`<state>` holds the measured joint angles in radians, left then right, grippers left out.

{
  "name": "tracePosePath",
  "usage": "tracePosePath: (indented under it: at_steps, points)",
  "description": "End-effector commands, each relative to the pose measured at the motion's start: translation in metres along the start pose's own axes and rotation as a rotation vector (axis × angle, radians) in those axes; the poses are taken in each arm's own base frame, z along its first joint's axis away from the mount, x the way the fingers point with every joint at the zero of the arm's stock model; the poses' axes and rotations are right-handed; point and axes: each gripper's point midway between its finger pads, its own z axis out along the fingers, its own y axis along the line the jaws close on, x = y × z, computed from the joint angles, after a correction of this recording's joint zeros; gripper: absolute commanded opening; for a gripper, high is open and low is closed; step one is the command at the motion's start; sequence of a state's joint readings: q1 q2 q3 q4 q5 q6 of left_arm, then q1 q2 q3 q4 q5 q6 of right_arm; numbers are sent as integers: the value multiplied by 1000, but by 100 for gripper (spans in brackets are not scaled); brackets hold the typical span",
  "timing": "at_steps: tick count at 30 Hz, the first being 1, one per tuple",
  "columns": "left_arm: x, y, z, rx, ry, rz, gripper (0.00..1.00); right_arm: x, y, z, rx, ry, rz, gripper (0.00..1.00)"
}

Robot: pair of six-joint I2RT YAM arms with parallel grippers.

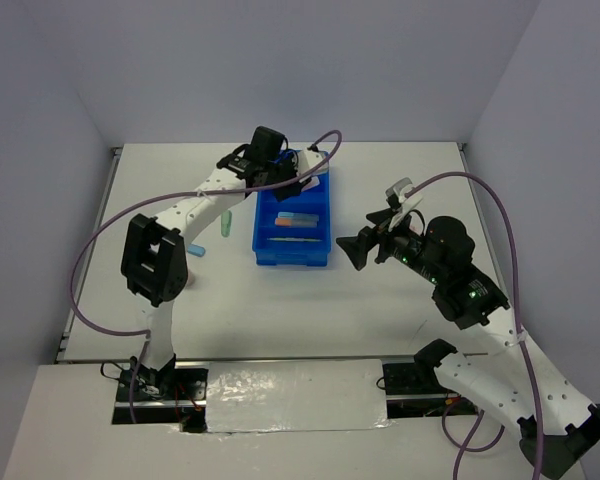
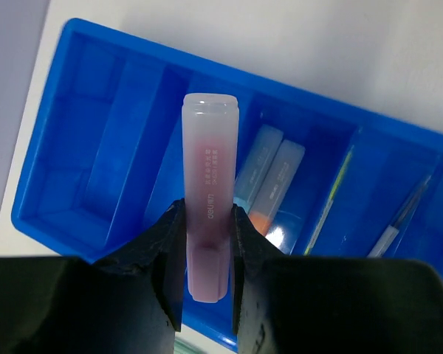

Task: Sort the stationery into containers
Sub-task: Place the pen in the storage box.

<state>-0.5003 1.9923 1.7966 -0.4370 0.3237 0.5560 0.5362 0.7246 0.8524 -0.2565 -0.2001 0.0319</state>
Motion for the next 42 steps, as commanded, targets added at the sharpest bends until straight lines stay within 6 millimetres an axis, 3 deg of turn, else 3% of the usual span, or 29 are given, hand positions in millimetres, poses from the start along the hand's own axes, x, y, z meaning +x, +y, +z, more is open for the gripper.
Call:
tracePosePath:
  at_steps: [1,9,13,18,23,24,25,26,31,36,38,39,40,41,42]
  points:
    - [-17,-9,-3,65,-38,167,2,-11,4,-3,-19,-24,-13,100]
    - [14,-32,15,169,5,153,4,-7,2,2,-13,-8,-12,100]
    - [30,-27,22,161,34,128,22,-7,3,2,-18,-9,-13,100]
    - [22,-21,21,157,-12,93,34,-6,3,3,-20,-2,-12,100]
    - [18,-13,17,143,-27,71,39,-6,3,3,-22,-3,-13,100]
    - [17,-12,16,137,-29,69,56,-6,3,3,-23,0,-12,100]
    - [15,-10,15,131,-34,64,87,-6,3,4,-23,-1,-12,100]
    - [13,-8,12,123,-43,60,99,-6,3,5,-22,0,-14,100]
    - [-1,-4,0,107,-85,62,99,-3,-10,8,52,-5,12,100]
    - [-38,22,-31,-43,-161,12,99,10,-42,15,231,-14,115,100]
    - [-69,58,-70,-261,-235,-24,99,30,-86,14,477,11,240,100]
    - [-76,68,-86,-343,-264,-137,99,37,-97,14,525,35,262,100]
    - [-86,85,-125,-477,-291,-201,99,49,-105,21,541,89,284,100]
    - [-87,95,-148,-555,-313,-275,99,54,-113,22,568,106,315,100]
    - [-81,102,-168,-637,-348,-502,99,62,-136,19,637,119,345,100]
